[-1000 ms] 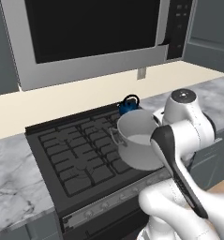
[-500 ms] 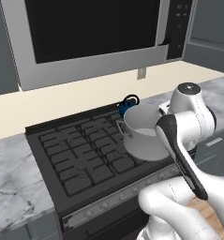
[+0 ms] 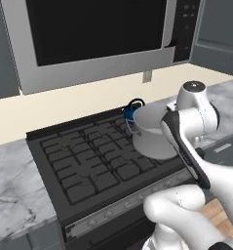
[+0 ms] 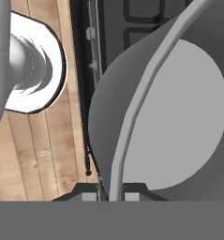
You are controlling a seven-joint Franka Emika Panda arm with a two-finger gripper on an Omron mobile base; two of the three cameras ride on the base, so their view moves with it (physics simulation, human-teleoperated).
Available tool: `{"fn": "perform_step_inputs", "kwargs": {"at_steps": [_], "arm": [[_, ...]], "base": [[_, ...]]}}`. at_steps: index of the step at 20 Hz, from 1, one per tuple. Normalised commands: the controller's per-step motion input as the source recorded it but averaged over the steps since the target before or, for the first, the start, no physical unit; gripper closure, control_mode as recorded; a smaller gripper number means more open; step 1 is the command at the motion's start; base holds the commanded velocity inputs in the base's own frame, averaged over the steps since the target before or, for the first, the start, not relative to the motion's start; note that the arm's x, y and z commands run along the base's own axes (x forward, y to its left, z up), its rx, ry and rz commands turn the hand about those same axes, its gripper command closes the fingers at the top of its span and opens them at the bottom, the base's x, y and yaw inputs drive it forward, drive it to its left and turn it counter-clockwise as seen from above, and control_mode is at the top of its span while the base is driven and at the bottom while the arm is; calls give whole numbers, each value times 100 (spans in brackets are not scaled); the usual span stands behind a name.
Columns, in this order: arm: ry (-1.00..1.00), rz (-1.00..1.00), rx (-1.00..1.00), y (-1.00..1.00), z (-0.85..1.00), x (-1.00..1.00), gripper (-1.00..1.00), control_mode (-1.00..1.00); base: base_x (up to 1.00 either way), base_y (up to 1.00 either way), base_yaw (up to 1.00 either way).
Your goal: Pick the kettle from the cabinet and place it on a stove burner. Then pick the pot from the counter and place it on another stove burner. Finally, turn both burners on.
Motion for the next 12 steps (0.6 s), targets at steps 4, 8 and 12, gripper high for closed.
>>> {"fn": "perform_step_inputs", "kwargs": {"at_steps": [4, 8, 12], "arm": [[0, -7, 0, -25, -9, 35, 100, -100], [0, -8, 0, -21, -13, 35, 100, -100], [0, -8, 0, -22, -17, 34, 100, -100]], "base": [[0, 0, 0], [0, 0, 0], [0, 0, 0]]}}
